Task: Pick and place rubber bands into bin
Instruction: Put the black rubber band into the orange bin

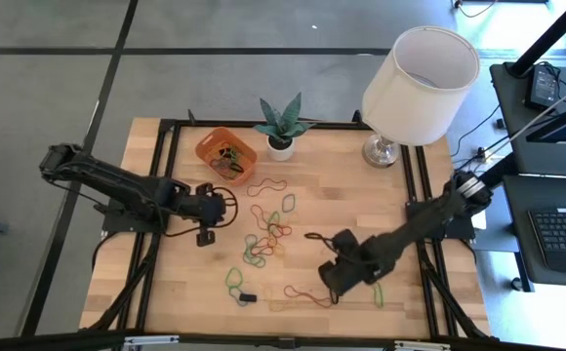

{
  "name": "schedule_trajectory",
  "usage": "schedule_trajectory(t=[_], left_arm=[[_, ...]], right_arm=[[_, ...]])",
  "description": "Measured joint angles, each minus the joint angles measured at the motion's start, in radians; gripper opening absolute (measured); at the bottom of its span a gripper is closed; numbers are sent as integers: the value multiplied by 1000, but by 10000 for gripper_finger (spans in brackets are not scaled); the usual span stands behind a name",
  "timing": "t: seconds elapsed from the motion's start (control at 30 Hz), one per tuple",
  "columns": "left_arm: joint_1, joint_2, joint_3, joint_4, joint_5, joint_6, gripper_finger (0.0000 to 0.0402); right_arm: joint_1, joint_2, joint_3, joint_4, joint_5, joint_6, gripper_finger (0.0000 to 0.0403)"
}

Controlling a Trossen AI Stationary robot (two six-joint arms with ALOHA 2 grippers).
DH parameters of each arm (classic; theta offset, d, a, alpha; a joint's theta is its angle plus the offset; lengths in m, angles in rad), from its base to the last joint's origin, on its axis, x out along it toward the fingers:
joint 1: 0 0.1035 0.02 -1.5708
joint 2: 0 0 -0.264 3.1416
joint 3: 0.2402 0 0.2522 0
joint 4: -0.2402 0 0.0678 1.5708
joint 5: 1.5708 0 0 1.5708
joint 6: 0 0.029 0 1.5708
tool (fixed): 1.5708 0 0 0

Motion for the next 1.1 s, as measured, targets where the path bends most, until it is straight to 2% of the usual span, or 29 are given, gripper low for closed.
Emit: schedule_trajectory(t=[0.13,0.43,0.67,0.73,0.8,0.9,1.0,1.1], left_arm=[[0,0,0,6,14,17,2],[0,0,0,7,18,14,3],[0,0,0,7,19,-9,3],[0,0,0,7,26,-14,3],[0,0,0,11,37,-13,1],[0,0,0,48,34,-13,3],[11,0,0,134,25,-2,7],[40,1,0,236,13,51,16]], right_arm=[[39,52,0,49,-40,97,63],[48,165,0,190,-128,100,112],[53,229,-1,237,-162,96,113],[53,238,-1,246,-163,92,102],[53,241,-1,248,-157,74,73],[53,227,-1,239,-91,68,15],[53,174,-2,196,13,67,12],[53,100,-2,111,177,65,4]])
